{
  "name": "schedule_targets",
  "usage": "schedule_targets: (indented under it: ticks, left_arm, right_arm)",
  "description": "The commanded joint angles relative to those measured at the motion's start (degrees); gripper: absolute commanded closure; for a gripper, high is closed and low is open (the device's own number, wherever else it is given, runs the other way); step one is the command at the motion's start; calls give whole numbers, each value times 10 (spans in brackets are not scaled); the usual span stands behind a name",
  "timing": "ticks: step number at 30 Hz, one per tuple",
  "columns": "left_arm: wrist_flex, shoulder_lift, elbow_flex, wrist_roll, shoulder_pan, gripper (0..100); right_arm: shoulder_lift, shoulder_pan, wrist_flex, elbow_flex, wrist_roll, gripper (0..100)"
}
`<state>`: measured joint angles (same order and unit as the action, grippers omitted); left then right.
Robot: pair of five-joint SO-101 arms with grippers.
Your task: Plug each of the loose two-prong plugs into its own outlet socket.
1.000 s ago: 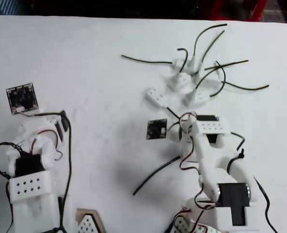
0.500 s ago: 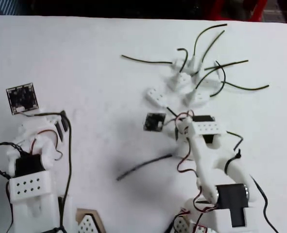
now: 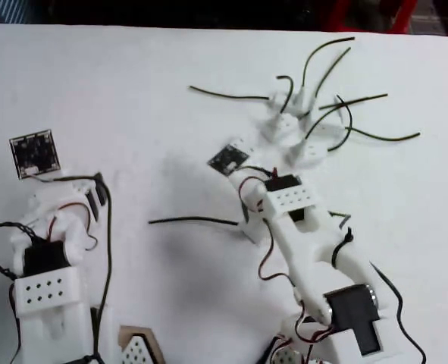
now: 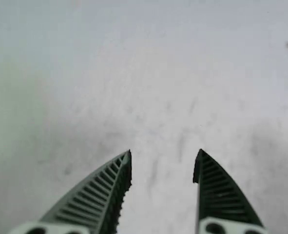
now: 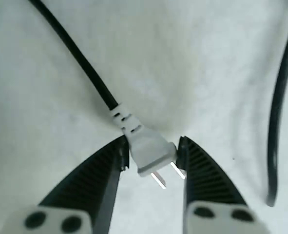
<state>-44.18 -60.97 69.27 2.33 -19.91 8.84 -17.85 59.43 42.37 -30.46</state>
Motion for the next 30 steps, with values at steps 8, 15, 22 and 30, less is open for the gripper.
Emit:
schedule_targets:
  ticks: [8,15,22,30]
  left_arm:
    - [12,-11,-4,0,-4,785]
    - [12,-11,-4,0,-4,785]
    - [12,-11,-4,0,-4,785]
    - [12,-11,-4,0,-4,785]
  right_arm:
    - [20,-30,55,-50,-139,839]
    - [15,-44,78,-50,-196,839]
    - [14,-15,-9,16,-252,839]
    - [14,24,-62,55,-295,840]
